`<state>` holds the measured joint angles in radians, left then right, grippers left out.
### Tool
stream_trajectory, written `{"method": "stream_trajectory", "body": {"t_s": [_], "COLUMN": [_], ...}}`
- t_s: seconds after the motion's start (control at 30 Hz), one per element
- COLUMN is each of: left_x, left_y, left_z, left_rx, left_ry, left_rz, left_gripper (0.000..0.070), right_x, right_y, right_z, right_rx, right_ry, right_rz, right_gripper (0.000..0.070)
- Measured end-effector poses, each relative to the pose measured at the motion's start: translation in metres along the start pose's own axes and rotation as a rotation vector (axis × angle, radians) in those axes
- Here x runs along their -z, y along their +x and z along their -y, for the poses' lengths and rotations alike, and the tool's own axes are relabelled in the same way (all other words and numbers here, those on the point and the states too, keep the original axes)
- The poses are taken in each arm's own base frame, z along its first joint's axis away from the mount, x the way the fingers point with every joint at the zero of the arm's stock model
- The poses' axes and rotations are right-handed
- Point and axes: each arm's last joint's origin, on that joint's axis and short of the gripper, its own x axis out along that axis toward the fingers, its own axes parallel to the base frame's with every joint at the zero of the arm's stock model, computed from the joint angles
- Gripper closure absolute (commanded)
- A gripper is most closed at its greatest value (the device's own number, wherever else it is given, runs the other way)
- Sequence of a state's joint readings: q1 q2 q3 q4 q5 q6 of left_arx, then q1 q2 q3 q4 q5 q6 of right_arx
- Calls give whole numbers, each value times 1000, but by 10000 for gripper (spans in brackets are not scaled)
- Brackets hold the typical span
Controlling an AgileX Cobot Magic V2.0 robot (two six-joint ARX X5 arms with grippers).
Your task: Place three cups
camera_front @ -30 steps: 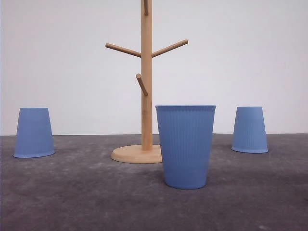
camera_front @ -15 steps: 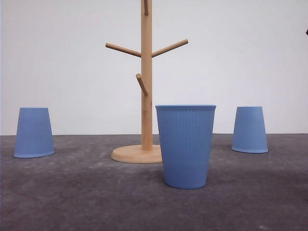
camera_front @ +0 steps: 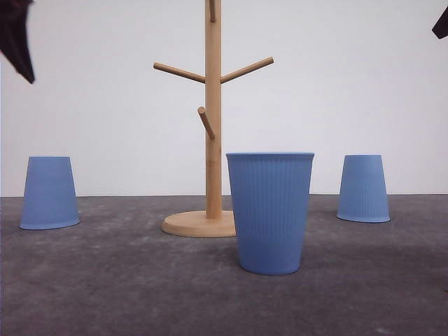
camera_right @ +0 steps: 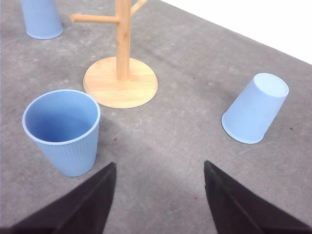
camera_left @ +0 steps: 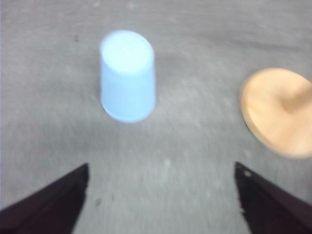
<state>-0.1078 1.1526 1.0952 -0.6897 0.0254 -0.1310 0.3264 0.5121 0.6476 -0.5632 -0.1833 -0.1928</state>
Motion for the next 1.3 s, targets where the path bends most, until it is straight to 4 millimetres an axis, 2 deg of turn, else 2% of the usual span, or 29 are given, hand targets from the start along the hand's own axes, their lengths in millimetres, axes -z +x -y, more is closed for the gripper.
{"method": "stream_trajectory", "body": {"t_s": [0.17, 0.3, 0.47, 0.8, 1.0, 1.3], "left_x": [-37, -54, -60, -52, -45, -46], "left_y": [33, 65, 105, 164, 180, 182], "left_z": [-9, -18, -26, -35, -37, -37], "left_rx": [42, 47, 37, 12, -12, -11], "left_ry": [-35, -63, -75, -78, -79, -59], "left_rz": [-57, -103, -119, -137, -166, -154], "left_gripper": [56, 56, 55, 54, 56, 75], "right_x": [-1, -2, -2, -3, -3, -3], "right_y": [0, 0, 0, 0, 0, 0], "right_z": [0, 0, 0, 1, 1, 1], "right_rx": [2, 4, 4, 5, 5, 5], "right_ry": [-2, -4, -4, 31, 39, 39], "right_rz": [11, 21, 23, 27, 28, 28], "right_gripper": [338, 338, 338, 338, 338, 339]}}
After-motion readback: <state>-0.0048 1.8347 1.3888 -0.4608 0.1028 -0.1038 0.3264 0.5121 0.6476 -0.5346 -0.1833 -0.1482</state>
